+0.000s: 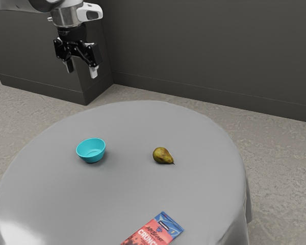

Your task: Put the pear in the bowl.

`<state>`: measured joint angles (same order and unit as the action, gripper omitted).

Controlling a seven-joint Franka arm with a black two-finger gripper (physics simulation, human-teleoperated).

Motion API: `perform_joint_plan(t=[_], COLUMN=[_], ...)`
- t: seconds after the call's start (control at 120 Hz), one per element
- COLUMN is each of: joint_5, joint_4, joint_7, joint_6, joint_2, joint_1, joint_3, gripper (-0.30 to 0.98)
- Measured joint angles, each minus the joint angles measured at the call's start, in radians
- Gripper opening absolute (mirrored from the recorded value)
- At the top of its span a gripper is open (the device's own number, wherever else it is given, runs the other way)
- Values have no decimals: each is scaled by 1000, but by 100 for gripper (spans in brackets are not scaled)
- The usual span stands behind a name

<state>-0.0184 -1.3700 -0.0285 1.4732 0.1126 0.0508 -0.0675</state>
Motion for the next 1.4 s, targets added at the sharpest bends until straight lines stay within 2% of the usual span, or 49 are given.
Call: perform_joint_plan(t=[0.3,0.433,0.825,1.033,1.217,1.4], joint_5=[1,2,-3,-13,-15,-16], joint_4=[1,21,21,47,64,221], joint_7=[-12,-77,-360,-484,-573,-669], joint_6=[-1,37,321,430,492,518], joint_2=[0,18,310,479,566,692], joint_1=[-2,-6,11,66,78,71], joint_3=[4,68,230,235,235,204], gripper=[69,69,69,69,69,69])
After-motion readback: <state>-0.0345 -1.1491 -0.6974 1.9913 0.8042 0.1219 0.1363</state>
